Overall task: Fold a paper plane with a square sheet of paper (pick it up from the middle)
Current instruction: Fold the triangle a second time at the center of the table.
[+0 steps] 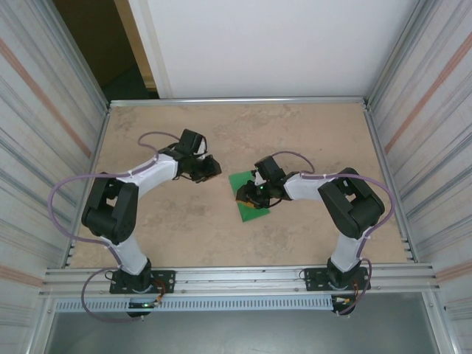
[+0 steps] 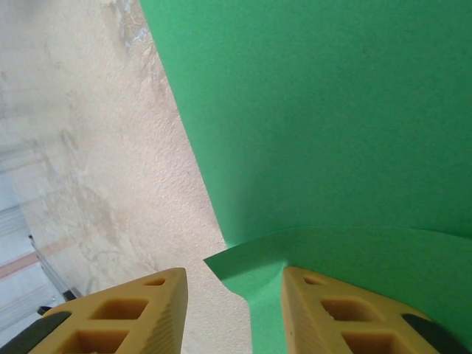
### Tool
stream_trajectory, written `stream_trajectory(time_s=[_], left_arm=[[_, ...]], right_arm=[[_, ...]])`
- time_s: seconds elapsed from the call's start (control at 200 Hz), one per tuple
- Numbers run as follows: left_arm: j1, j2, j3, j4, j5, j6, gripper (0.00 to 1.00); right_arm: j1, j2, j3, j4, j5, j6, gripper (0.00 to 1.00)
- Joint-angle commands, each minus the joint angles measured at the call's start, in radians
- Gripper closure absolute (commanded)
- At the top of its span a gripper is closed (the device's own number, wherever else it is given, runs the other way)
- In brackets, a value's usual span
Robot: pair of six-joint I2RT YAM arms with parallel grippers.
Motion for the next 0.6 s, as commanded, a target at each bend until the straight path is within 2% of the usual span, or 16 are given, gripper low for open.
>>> stream_trajectory(time_s=[0.0, 0.115, 0.241, 0.486, 0.596], left_arm=[[-0.014, -0.049, -0.064, 0.050, 0.057, -0.033, 0.82], [-0.045, -0.069, -0.109, 0.093, 0.078, -0.059, 0.83], [-0.096, -0.068, -0.131, 0.124, 0.082, -0.084, 0.85], [-0.190, 0.004, -0.123, 0.184, 0.088, -0.112, 0.91], [-0.218, 0.044, -0.094, 0.180, 0.088, -0.105, 0.94]], right_arm=[[-0.008, 0.033, -0.021, -0.055, 0.044, -0.001, 0.68], [-0.013, 0.033, -0.030, -0.055, 0.046, -0.005, 0.71], [-0.015, 0.032, -0.038, -0.061, 0.050, -0.007, 0.80], [-0.015, 0.040, -0.042, -0.077, 0.061, -0.011, 0.97], [-0.015, 0.044, -0.041, -0.084, 0.063, -0.009, 1.00]])
